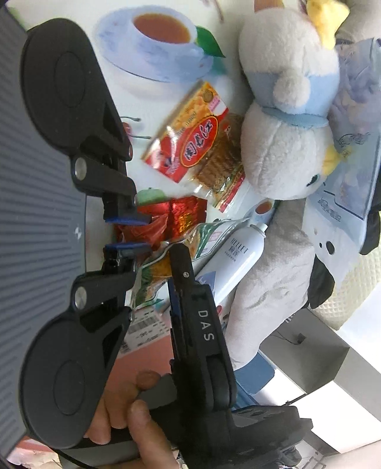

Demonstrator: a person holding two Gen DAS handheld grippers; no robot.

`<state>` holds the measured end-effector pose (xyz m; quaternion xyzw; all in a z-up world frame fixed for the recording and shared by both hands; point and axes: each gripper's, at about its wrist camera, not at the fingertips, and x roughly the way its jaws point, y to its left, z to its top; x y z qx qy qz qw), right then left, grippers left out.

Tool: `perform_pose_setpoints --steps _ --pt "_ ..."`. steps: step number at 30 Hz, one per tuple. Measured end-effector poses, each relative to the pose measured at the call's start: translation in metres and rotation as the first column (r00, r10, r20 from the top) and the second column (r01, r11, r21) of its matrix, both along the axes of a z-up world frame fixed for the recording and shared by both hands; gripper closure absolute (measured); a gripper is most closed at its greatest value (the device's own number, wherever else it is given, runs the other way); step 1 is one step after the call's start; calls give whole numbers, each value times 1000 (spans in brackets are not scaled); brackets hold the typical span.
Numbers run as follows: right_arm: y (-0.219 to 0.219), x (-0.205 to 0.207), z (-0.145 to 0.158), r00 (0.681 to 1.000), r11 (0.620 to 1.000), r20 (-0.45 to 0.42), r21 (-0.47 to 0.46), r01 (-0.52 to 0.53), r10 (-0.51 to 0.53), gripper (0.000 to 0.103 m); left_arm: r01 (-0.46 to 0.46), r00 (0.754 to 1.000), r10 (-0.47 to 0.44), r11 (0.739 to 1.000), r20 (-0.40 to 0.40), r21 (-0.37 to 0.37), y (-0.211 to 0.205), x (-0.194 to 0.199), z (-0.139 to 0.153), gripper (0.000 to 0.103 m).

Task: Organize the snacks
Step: 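Grasp the red packet with left tool while right grasps the green-labelled packet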

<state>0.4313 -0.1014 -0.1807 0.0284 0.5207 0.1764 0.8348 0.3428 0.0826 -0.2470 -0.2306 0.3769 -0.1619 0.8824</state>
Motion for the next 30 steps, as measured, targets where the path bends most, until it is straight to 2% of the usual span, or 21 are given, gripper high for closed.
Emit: perform_pose_setpoints --steps 3,6,11,13,23,30 --pt "0 -16 12 1000 1000 19 2 -15 15 66 -6 1000 6 1000 3 -10 2 -17 8 96" --pt "-2 -32 26 999 1000 50 0 -22 22 66 -21 1000 21 1000 7 12 3 -35 16 99" --pt "-10 -60 42 996 1000 85 11 -12 12 66 -70 998 70 998 -3 12 10 -64 23 100" --pt "-13 -75 46 996 1000 88 15 -9 8 66 -93 996 93 995 -2 38 13 -79 27 100" --pt "-22 -145 42 996 1000 93 4 -15 15 69 -179 982 182 982 -57 53 31 -152 34 100" --pt "-24 -199 26 993 1000 117 -16 -4 6 70 -172 982 179 978 -53 114 23 -195 40 100"
